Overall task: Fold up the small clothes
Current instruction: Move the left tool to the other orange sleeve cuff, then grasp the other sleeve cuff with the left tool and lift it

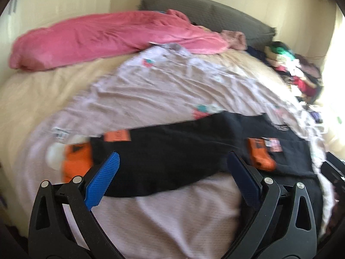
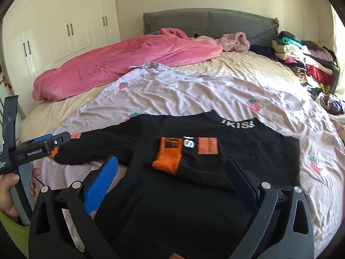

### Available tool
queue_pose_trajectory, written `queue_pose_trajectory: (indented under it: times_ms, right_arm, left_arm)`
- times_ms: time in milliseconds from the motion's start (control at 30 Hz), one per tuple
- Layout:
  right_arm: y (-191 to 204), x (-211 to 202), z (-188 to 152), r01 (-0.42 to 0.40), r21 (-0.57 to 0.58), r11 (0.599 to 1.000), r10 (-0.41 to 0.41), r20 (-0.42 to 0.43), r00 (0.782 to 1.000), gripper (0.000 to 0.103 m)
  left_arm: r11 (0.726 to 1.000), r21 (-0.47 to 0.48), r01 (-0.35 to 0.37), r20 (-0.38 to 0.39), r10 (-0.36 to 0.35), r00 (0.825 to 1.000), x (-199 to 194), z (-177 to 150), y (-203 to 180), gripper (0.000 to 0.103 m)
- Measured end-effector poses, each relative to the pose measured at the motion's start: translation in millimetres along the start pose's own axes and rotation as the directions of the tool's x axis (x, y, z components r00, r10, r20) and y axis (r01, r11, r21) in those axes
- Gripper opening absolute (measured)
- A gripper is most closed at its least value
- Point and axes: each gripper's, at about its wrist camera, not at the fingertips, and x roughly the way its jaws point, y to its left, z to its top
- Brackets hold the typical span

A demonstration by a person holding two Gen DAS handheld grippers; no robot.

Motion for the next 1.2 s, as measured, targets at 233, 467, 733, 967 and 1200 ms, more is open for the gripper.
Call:
queue_pose_trajectory:
  times_ms: [233, 467, 733, 967, 1200]
  right_arm:
    - [18, 12, 6, -0.03, -0.029, 0.999, 0.029, -0.017, 0.999, 0.099]
    - [39, 26, 12, -0.063, -0.054, 0.997, 0.061, -0.033, 0.998, 0.099]
    - [69, 44, 18, -0.096, -0.099, 0.991, 0.091, -0.051, 0.995, 0.099]
    - [73, 47, 18, -0.119, -0.072, 0.99, 0.116, -0.047, 0.992, 0.099]
    - [59, 46, 11, -0.099, -0.035, 0.994, 0.098, -0.044, 0.994, 0.099]
  left_arm:
    - [0.995, -0.071, -0.077, 0.014, 0.078, 0.997, -4, 5, 41, 0.094]
    - [0.987, -0.112, -0.116, -0.02, 0.115, 0.993, 3, 2, 75, 0.094]
    - [0.98, -0.181, -0.077, -0.085, 0.062, 0.994, 21, -10, 104, 0.094]
    - [0.971, -0.224, -0.081, -0.138, 0.051, 0.989, 42, -23, 114, 0.063]
    - [0.965, -0.245, -0.093, -0.123, 0.064, 0.99, 45, -26, 119, 0.012]
